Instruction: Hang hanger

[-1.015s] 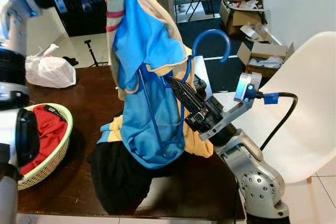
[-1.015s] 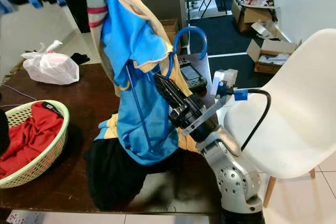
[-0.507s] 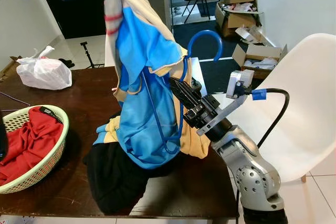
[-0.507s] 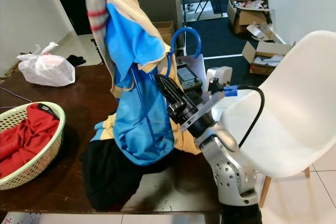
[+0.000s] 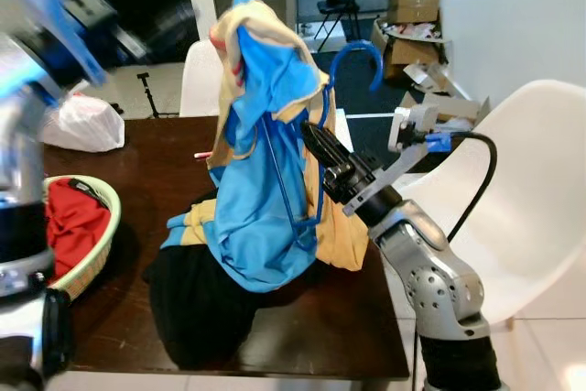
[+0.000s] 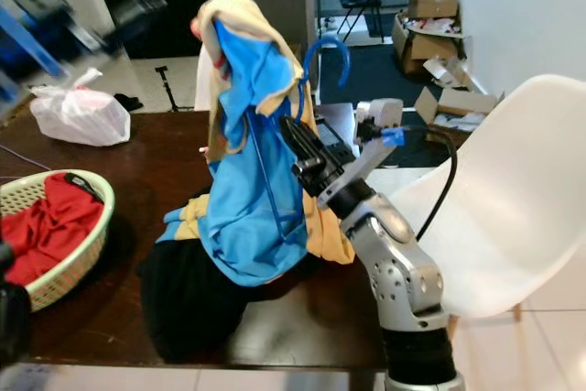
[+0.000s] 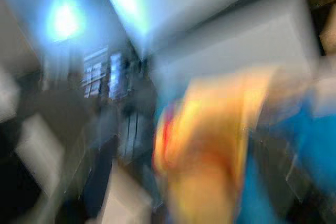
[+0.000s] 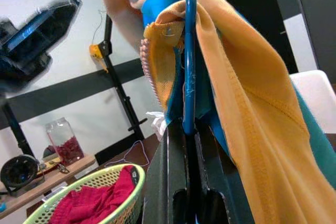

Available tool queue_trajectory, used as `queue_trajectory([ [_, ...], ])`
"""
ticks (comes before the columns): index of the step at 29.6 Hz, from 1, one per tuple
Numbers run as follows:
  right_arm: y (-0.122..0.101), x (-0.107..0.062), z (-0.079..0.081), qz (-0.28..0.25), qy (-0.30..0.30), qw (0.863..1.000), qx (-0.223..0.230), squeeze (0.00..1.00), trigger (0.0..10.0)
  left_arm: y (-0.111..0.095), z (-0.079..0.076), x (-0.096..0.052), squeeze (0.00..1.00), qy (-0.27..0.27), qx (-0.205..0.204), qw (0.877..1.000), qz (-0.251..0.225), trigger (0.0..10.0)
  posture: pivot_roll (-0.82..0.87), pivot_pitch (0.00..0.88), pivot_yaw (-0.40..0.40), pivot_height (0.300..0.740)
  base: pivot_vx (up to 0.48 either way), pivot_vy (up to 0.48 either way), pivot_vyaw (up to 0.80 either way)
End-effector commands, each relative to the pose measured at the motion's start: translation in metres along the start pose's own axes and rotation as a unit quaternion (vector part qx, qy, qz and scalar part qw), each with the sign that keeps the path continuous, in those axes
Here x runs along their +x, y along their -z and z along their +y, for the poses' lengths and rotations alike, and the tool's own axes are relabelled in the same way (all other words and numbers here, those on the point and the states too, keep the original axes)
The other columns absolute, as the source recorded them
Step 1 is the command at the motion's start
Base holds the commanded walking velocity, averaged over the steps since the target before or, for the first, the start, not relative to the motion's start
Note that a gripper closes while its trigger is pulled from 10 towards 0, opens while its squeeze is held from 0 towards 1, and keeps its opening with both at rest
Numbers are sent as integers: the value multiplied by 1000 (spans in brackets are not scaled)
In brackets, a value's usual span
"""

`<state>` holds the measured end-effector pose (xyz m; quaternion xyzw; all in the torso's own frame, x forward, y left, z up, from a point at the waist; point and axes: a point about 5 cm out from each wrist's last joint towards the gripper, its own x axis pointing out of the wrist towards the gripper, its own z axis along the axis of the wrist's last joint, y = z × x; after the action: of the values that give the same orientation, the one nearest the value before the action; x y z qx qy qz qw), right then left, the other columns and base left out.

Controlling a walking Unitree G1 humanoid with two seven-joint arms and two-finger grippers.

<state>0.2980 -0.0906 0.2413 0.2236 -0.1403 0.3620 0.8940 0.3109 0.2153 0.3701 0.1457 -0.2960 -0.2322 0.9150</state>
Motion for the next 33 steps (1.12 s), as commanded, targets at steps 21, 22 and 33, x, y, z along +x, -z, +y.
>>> queue_trajectory([
  [21,-31,-13,14,-33,-124,990,54,0,10000,101,-66,-83,0,-242,66,962,112,10000,104,0,-20,740,0,0,0],
  [22,-31,-13,14,-33,-124,990,54,0,10000,101,-66,-83,0,-242,66,962,112,10000,104,0,-20,740,0,0,0],
  [33,-33,-16,17,-28,-145,987,62,0,10000,107,-86,-70,0,-201,110,968,99,10000,89,0,-12,740,0,0,0],
])
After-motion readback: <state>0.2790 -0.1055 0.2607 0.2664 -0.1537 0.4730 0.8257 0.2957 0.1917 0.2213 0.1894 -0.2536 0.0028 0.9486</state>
